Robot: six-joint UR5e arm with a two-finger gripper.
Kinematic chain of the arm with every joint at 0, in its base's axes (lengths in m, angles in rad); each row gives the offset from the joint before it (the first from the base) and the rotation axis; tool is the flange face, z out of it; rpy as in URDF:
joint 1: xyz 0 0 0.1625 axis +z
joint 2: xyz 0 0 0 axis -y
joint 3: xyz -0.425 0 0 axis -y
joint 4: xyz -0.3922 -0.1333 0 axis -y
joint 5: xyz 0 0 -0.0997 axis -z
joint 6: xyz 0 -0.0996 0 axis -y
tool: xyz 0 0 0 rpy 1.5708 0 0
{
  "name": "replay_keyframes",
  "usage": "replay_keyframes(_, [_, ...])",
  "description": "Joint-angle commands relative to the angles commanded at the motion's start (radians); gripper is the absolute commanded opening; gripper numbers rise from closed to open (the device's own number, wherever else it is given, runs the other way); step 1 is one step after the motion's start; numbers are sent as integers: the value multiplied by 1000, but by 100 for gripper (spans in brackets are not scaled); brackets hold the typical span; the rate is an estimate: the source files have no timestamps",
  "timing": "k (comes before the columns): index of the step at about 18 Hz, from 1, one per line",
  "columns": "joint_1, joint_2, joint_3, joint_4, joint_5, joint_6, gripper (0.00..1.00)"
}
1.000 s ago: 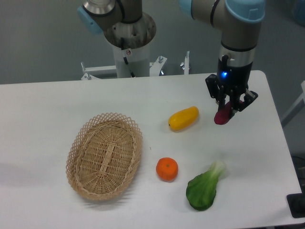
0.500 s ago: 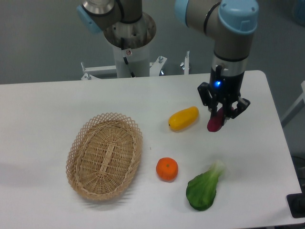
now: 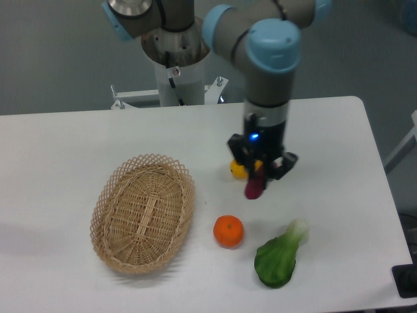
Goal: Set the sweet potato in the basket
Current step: 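Carry the sweet potato over the yellow fruit toward the wicker basket, then lower the sweet potato into the basket and open the gripper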
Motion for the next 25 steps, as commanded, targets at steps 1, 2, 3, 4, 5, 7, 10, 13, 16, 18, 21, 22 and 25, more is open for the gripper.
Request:
replay_keyframes(1, [-35,2,-12,3,12,-46,24])
replay_keyframes(2, [-67,-1,-17,2,38,-80,24])
replay_keyframes(3, [-104,-8,-22,2,64,-105,24])
replay_keyframes(4, [-140,-17,-28,2,90,-132,24])
replay_keyframes(5, [-164,-29,-31,2,109,-158,24])
replay_keyframes(7, [-201,-55,-34,5,118,-183,24])
replay_keyframes(10, [-250,-98,-45,49,147,-229,24])
replay_keyframes(13, [-296,-142,-57,81,178,-269,25])
replay_keyframes(16, [-325,-189,-57,91,180,-278,25])
replay_keyframes(18, [-341,-198,-54,104,178,-263,26])
replay_keyframes(21, [-361,-216,-57,107,178,-193,27])
replay_keyframes(22, [-364,-227,-60,107,178,-180,27])
replay_keyframes(25, [-373,-233,-62,107,178,-180,40])
